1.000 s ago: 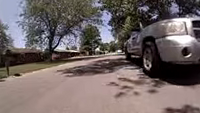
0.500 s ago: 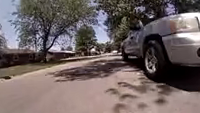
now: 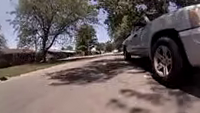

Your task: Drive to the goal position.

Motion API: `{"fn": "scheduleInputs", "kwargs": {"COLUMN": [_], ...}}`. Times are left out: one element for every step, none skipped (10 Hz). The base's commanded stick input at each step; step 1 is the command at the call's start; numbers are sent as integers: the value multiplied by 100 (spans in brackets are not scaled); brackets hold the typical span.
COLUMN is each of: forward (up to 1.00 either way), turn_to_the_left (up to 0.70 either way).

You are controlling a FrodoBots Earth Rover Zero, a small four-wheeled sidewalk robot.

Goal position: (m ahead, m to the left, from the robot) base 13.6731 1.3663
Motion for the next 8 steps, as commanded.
{"fn": "scheduleInputs", "kwargs": {"forward": [70, 70, 70, 70, 70, 70, 70, 70], "turn_to_the_left": [0, 0, 0, 0, 0, 0, 0, 0]}}
